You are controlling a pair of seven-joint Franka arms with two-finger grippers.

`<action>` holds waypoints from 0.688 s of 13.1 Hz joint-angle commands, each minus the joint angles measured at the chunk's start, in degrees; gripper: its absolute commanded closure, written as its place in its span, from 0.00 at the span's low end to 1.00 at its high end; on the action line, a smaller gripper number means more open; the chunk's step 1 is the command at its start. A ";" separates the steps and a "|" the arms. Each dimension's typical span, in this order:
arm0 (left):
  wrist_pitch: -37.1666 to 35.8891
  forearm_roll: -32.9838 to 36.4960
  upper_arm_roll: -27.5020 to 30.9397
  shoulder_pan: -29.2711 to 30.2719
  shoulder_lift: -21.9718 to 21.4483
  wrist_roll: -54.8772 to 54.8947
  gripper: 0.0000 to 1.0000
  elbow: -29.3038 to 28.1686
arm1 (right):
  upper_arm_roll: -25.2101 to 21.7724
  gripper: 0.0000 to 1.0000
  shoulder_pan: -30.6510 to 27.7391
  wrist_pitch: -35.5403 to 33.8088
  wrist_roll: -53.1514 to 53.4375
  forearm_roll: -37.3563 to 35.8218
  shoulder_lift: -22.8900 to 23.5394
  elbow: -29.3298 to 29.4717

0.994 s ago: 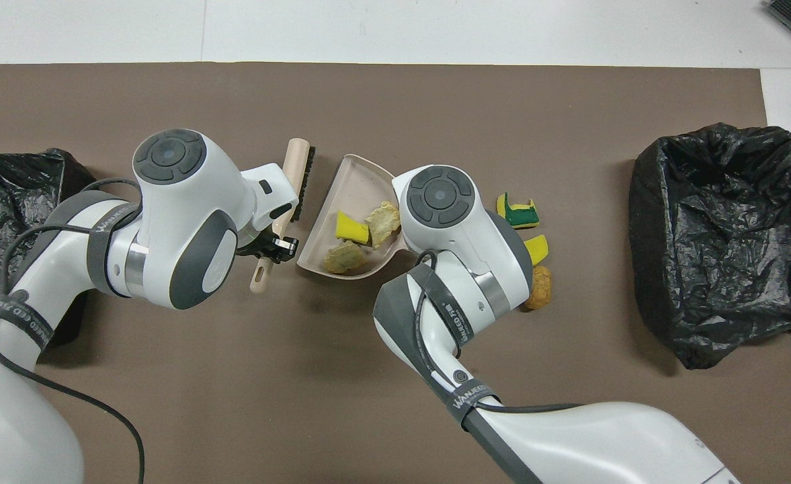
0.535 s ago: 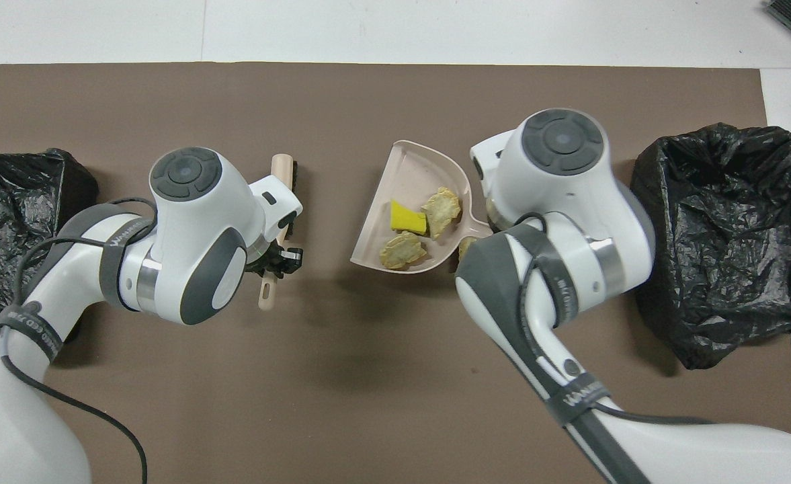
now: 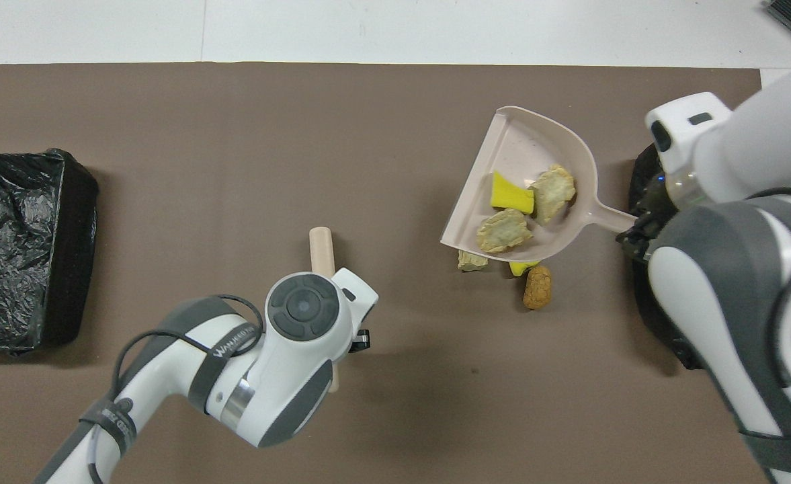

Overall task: Sweep and dump trash in bin
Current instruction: 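Carry the loaded dustpan over the nearby bin with the right gripper, then tip the dustpan with the right gripper to dump trash into the bin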

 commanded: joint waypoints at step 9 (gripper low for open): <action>8.40 -4.70 0.86 -22.02 -14.72 -17.22 1.00 -18.10 | 0.43 1.00 -26.53 8.54 -28.44 -13.46 -2.52 -3.54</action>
